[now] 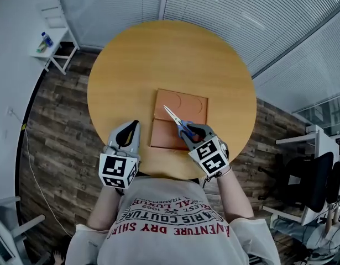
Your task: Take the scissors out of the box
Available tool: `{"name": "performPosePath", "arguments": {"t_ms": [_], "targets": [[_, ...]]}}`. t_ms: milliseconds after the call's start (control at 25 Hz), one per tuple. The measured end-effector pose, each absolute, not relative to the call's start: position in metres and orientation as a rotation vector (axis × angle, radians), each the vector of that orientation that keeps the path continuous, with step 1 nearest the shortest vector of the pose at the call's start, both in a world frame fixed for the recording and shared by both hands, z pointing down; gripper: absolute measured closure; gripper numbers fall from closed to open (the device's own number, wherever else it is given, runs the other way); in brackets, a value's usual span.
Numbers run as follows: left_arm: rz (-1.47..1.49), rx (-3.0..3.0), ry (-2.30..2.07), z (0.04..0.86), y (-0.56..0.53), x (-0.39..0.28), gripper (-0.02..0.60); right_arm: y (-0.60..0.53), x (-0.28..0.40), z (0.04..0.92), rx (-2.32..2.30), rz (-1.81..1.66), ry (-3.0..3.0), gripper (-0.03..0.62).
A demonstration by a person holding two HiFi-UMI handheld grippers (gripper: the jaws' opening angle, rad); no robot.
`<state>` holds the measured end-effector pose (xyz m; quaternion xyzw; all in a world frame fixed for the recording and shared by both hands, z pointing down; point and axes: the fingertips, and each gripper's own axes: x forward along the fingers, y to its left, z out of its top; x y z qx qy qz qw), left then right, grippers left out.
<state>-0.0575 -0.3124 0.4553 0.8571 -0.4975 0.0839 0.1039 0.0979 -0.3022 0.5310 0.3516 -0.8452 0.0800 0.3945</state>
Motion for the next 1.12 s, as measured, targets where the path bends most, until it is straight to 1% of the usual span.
{"name": "performPosePath", "arguments": {"t_ms": [360,560,840,1120], "targets": [[0.22,2.618,-1.473,0.422,-0.318,-0.046,0.571,-0.321,0.123,0.443,1.242,0.098,-2.32,0.502],[0.218,2.671,-1.449,0.407,-0.323,-0.034,0.571,-0.324,0.145,0.408,1.48,0.127,-2.383,0.5],[0.198,2.754,-1.447,0.382,-0.333,-0.018,0.571,-0.323,0.173,0.38,1.686,0.138,-2.44,0.502],[0.178,2.77,-1.466,0.371,-0.339,-0.015,0.571,-0.322,0.18,0.374,1.734,0.128,-2.458,0.502]]}}
